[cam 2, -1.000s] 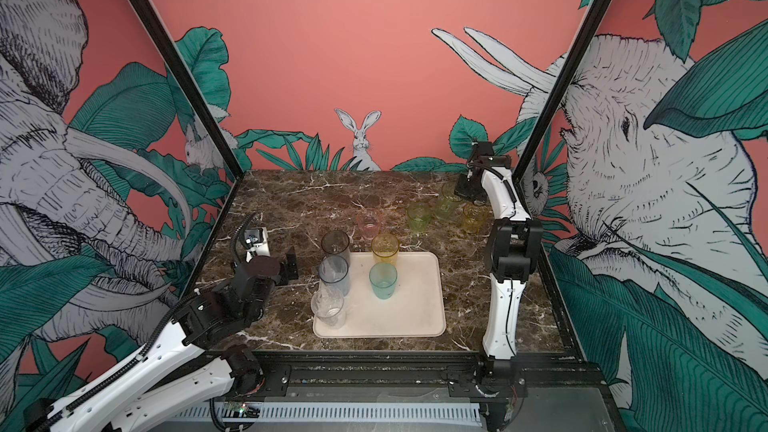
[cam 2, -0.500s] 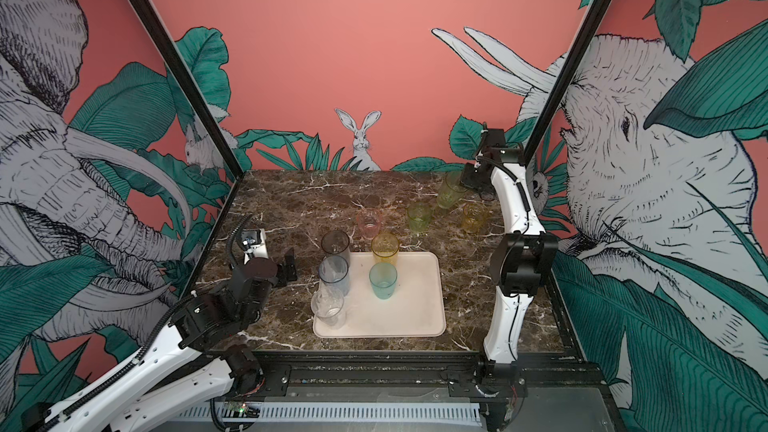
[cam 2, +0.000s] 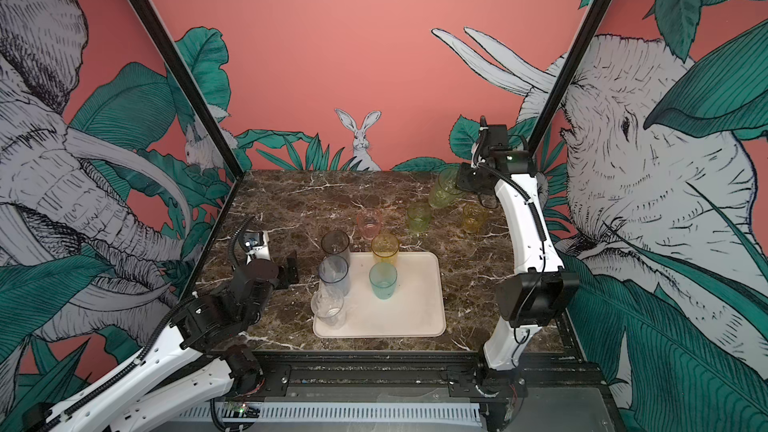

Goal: Place the glasses into the tray
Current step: 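Lift the green glass with the right gripper and carry it over the tray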

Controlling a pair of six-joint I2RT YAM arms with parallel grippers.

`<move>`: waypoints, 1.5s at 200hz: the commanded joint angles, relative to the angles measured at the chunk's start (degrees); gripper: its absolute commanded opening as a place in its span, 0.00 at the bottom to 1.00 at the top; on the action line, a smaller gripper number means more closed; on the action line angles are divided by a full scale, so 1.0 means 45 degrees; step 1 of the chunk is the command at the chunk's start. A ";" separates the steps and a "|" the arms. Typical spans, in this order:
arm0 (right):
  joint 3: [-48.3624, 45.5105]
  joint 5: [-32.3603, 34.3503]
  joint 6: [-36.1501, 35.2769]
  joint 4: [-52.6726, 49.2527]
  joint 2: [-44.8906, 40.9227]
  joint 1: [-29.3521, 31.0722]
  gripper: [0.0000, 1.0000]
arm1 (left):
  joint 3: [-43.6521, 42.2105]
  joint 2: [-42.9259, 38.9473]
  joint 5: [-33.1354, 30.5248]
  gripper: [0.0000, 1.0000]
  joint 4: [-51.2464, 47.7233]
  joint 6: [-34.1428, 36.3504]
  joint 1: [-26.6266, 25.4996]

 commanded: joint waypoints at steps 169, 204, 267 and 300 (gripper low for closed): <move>-0.5074 0.1477 0.0210 -0.1958 -0.6452 0.2902 0.00 | -0.0144 0.0219 0.0380 0.99 0.0399 -0.0237 0.0088; -0.6355 0.1921 0.0574 -0.2028 -0.7210 0.3727 0.00 | -0.0155 0.0087 0.0412 0.99 0.0331 -0.0353 0.0087; -0.8524 0.2554 0.1559 -0.1593 -0.8110 0.5452 0.00 | -0.0312 -0.0160 0.0495 0.99 0.0287 -0.0619 0.0083; -0.9747 0.2928 0.2154 -0.0969 -0.8322 0.6569 0.00 | -0.0346 -0.0222 0.0509 0.99 0.0243 -0.0724 0.0083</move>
